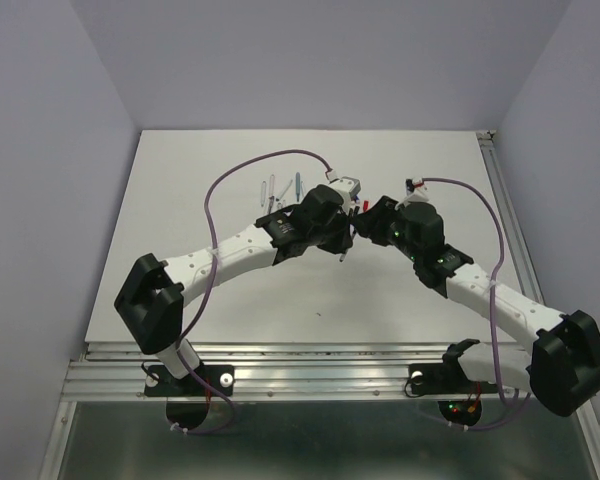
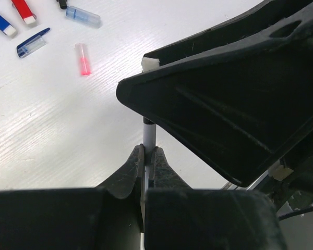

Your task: Open the pen caps

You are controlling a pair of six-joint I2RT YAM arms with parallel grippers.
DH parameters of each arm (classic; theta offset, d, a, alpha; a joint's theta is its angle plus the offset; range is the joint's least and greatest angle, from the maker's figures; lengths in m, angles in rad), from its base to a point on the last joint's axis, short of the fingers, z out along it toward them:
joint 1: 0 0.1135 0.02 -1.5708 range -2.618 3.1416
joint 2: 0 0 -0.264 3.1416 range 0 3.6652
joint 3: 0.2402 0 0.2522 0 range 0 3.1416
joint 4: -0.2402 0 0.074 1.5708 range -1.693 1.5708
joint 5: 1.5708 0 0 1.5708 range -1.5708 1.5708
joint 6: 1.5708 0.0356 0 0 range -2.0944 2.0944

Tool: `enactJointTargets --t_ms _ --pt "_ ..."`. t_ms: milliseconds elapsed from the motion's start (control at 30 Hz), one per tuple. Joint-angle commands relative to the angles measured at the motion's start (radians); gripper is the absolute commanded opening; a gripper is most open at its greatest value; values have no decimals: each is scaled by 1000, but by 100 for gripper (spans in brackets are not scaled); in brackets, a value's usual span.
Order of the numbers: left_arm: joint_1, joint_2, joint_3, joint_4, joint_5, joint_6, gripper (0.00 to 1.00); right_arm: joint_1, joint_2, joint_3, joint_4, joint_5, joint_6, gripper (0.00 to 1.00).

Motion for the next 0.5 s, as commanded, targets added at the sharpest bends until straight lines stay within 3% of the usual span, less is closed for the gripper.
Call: enactJointTargets --t_ms 0,367,467 --pt "-1 -52 33 42 12 -12 0 -6 -14 66 66 5 0 49" --pt "-1 -82 33 65 10 -28 0 -6 -11 92 36 -30 3 26" --pt "-1 -90 28 79 -3 -34 0 -6 -11 104 19 -41 4 15"
